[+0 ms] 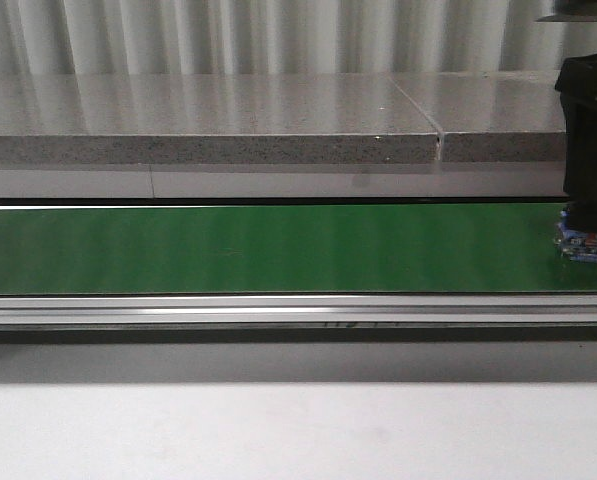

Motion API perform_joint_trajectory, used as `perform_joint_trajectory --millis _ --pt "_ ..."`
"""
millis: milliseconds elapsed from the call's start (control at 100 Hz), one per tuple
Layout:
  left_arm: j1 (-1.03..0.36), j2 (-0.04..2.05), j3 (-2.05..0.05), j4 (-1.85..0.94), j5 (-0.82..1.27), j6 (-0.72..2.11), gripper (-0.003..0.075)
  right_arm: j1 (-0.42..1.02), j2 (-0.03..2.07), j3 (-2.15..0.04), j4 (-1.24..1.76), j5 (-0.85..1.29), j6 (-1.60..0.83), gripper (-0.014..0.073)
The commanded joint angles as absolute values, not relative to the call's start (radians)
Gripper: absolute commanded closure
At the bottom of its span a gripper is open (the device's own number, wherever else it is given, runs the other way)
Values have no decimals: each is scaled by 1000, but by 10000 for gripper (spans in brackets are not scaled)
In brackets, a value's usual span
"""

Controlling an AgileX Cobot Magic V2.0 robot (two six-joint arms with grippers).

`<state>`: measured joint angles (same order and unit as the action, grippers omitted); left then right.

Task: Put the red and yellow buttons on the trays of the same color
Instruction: 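Move the right gripper to the yellow button on the belt and grasp it, then lower the yellow button onto the yellow tray and open the right gripper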

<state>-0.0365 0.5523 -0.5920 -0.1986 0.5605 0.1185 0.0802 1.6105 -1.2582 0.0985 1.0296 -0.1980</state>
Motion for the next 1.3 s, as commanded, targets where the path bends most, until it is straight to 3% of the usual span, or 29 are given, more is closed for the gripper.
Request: perform_joint_trajectory --millis 0,90,310,430,780,1290 --pt "-44 552 -619 -214 489 121 740 82 1577 -1279 112 985 -209 17" --pt "-44 552 -619 -214 489 121 740 82 1577 -1279 112 977 -209 76" --pt "-44 552 -619 -214 489 121 740 82 1578 -1279 112 1014 -205 383" --pt "-44 552 -619 -214 489 121 740 82 1577 -1279 112 1032 -195 469" --pt "-44 552 -619 -214 489 121 740 6 1486 -1280 111 1063 -138 484" --pt "-44 552 -619 -214 489 121 740 -469 1330 -1250 111 1025 -64 484"
